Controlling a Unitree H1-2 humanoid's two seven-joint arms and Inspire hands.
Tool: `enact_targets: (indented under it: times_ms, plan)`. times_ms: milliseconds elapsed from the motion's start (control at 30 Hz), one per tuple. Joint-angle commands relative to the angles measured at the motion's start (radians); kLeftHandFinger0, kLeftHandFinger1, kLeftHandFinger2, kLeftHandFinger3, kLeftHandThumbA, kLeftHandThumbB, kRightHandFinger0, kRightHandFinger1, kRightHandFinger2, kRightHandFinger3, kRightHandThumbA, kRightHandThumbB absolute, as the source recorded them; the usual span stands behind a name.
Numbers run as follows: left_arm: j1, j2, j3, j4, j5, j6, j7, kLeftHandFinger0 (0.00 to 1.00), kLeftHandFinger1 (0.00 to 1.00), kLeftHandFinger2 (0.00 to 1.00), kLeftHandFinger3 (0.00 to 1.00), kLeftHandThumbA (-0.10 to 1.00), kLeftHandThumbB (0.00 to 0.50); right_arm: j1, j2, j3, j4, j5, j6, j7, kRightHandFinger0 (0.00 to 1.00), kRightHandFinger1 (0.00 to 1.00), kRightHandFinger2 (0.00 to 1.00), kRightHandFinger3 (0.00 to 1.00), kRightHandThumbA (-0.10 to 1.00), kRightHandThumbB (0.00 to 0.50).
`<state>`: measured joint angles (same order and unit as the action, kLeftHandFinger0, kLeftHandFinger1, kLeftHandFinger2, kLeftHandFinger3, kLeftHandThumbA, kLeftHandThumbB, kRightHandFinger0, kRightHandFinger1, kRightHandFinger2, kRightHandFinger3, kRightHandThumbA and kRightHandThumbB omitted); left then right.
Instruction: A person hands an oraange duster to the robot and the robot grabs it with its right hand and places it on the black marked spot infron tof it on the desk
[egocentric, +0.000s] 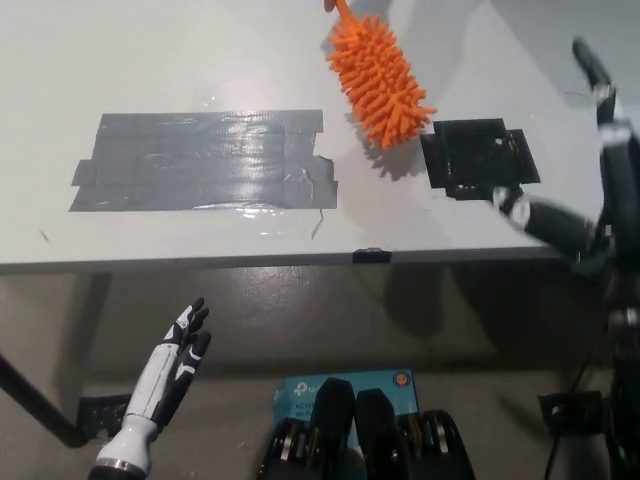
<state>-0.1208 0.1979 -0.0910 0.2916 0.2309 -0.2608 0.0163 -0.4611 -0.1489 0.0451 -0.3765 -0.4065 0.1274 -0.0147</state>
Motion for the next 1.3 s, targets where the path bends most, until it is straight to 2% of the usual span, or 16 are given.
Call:
enact_targets:
  times_ms: [0, 200, 400, 433, 500, 633, 767, 1100, 1133, 1200, 1267]
  plan:
    - [-0.012, 0.0, 0.007, -0.014, 0.004, -0.036, 0.015, 1.0, 1.0, 1.0, 1.0, 1.0, 0.211, -0.286, -0.037, -0.004, 0.15, -0.024, 0.27, 0.113, 1.0, 1.0, 1.0, 1.0, 1.0, 0.33]
    - [-0.013, -0.004, 0.008, -0.018, 0.003, -0.032, 0.015, 1.0, 1.0, 1.0, 1.0, 1.0, 0.22, -0.482, -0.026, 0.008, 0.459, 0.031, 0.321, 0.14, 1.0, 1.0, 1.0, 1.0, 1.0, 0.336]
    - [-0.016, -0.004, 0.01, -0.022, 0.004, -0.041, 0.018, 1.0, 1.0, 1.0, 1.0, 1.0, 0.21, -0.679, 0.001, 0.023, 0.848, 0.058, 0.291, 0.144, 1.0, 1.0, 1.0, 1.0, 1.0, 0.387]
    - [-0.017, -0.005, 0.01, -0.023, 0.003, -0.039, 0.017, 1.0, 1.0, 1.0, 1.0, 1.0, 0.21, -0.693, 0.001, 0.026, 0.876, 0.056, 0.289, 0.144, 1.0, 1.0, 1.0, 1.0, 1.0, 0.387]
    - [-0.03, -0.008, 0.013, -0.024, -0.006, -0.037, 0.015, 1.0, 1.0, 1.0, 1.0, 1.0, 0.211, -0.811, 0.022, 0.009, 1.129, 0.088, 0.243, 0.14, 1.0, 1.0, 1.0, 1.0, 1.0, 0.381]
    - [-0.032, -0.009, 0.011, -0.032, -0.004, -0.027, 0.012, 1.0, 1.0, 1.0, 1.0, 1.0, 0.211, -0.894, 0.044, -0.006, 1.327, 0.109, 0.19, 0.129, 1.0, 1.0, 1.0, 1.0, 1.0, 0.387]
    - [-0.026, -0.017, 0.006, -0.04, -0.007, -0.027, 0.008, 1.0, 1.0, 1.0, 1.0, 1.0, 0.201, -0.939, 0.062, 0.007, 1.473, 0.096, 0.157, 0.101, 1.0, 1.0, 1.0, 1.0, 1.0, 0.4]
    - [-0.031, -0.01, 0.006, -0.038, -0.001, -0.042, 0.009, 1.0, 1.0, 1.0, 1.0, 1.0, 0.185, -0.999, 0.057, 0.034, 1.697, 0.08, 0.116, 0.059, 1.0, 1.0, 1.0, 1.0, 1.0, 0.383]
    - [-0.031, -0.011, 0.006, -0.041, -0.002, -0.039, 0.008, 1.0, 1.0, 1.0, 1.0, 1.0, 0.189, -1.004, 0.054, 0.048, 1.715, 0.069, 0.116, 0.062, 1.0, 1.0, 1.0, 1.0, 1.0, 0.389]
    - [-0.03, -0.011, 0.006, -0.044, -0.004, -0.032, 0.005, 1.0, 1.0, 1.0, 1.0, 1.0, 0.206, -1.005, 0.051, 0.054, 1.731, 0.068, 0.112, 0.064, 1.0, 1.0, 1.0, 1.0, 1.0, 0.366]
    - [-0.028, -0.011, 0.007, -0.05, -0.005, -0.02, 0.003, 1.0, 1.0, 1.0, 1.0, 1.0, 0.21, -1.005, 0.049, 0.056, 1.75, 0.074, 0.107, 0.057, 1.0, 1.0, 1.0, 1.0, 1.0, 0.382]
